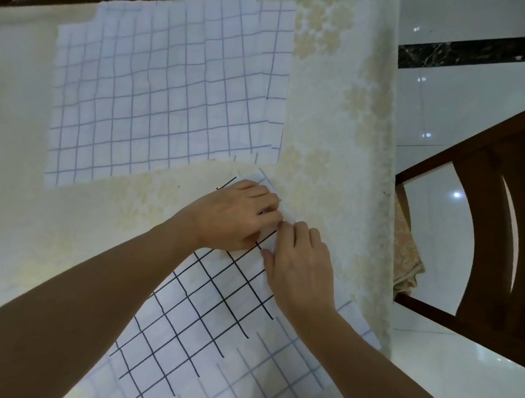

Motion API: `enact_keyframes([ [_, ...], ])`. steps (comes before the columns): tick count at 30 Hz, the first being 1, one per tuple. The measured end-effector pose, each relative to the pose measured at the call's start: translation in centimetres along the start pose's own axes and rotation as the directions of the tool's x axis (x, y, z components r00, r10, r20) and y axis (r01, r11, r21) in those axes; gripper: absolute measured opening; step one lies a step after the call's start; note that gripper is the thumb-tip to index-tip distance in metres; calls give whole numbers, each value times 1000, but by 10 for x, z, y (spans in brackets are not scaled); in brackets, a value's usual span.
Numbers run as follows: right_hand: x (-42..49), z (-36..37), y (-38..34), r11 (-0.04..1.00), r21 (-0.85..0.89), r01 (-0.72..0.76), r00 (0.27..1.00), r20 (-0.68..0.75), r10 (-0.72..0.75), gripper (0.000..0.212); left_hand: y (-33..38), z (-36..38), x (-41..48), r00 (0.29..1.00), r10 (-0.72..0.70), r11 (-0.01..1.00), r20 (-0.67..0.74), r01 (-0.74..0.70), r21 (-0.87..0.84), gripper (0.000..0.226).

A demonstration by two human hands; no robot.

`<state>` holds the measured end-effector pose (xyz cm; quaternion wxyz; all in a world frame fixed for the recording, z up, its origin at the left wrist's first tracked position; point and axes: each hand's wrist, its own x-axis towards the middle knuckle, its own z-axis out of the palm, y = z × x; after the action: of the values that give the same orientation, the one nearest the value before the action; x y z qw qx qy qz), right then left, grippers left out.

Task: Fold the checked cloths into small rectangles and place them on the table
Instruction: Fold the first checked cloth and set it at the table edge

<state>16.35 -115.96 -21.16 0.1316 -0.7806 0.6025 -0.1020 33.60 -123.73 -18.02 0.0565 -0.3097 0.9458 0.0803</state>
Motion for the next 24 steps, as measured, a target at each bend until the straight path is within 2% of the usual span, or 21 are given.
enact_keyframes([
  [5, 8, 1, -5, 995, 44, -92, 996, 10, 92, 35, -2, -1, 5, 1000, 17, 1000, -14, -17, -13, 26],
  [12, 13, -1, -5, 993, 56, -103, 994, -13, 104, 31, -1, -1, 1, 998, 51, 999, -42, -51, -11, 9],
  [18, 11, -4, -4, 981, 192, -1, 996, -85, 17, 5, 5, -12, -10, 999, 14, 1000, -43, -14, 4, 12],
  [21, 12, -9, -2, 974, 215, 67, 996, -80, -50, 11, 12, -17, -16, 998, -56, 998, -13, 56, -5, 16],
  [24, 18, -29, 0, 983, 159, 97, 995, -35, -92, 20, 15, -23, -15, 996, -85, 996, -7, 85, -20, 21],
])
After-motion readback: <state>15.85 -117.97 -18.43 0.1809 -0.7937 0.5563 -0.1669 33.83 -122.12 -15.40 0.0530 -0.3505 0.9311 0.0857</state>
